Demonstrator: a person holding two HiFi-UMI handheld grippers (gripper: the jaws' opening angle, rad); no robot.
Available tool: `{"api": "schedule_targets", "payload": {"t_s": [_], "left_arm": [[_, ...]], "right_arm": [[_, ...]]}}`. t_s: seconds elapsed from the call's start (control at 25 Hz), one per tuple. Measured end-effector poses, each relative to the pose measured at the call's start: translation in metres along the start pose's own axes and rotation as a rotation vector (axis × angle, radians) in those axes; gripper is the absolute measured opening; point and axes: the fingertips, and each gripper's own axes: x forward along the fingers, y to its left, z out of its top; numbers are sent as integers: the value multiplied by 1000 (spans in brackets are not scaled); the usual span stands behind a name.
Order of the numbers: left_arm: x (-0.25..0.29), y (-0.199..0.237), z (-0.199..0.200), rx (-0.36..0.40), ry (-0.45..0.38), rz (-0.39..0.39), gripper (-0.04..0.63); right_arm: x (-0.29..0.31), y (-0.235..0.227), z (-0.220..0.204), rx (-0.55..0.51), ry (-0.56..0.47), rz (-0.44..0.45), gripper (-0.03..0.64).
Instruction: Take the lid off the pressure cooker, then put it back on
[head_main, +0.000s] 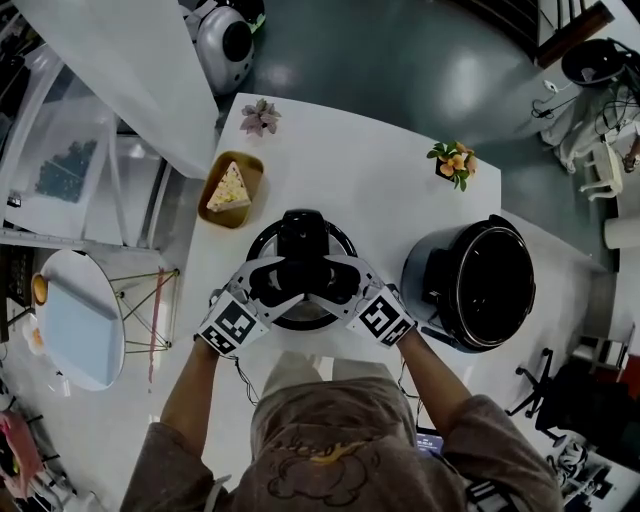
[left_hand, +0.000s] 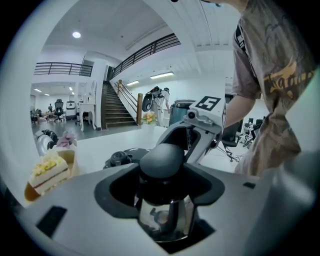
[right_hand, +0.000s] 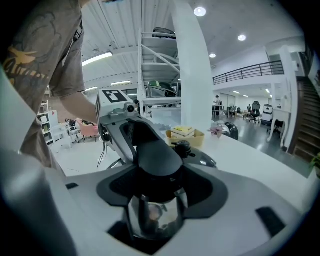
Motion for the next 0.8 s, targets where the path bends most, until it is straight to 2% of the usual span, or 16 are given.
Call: {"api": "schedule_targets", "payload": {"t_s": [0.36,0.8], "left_arm": [[-6,1,8,-16,2,-16,267],[-44,0,80,41,-15,1,268]], "right_arm": [[-4,-1,10,4,3,7,267],[-39,0,83,-24,-27,-49,267]]}}
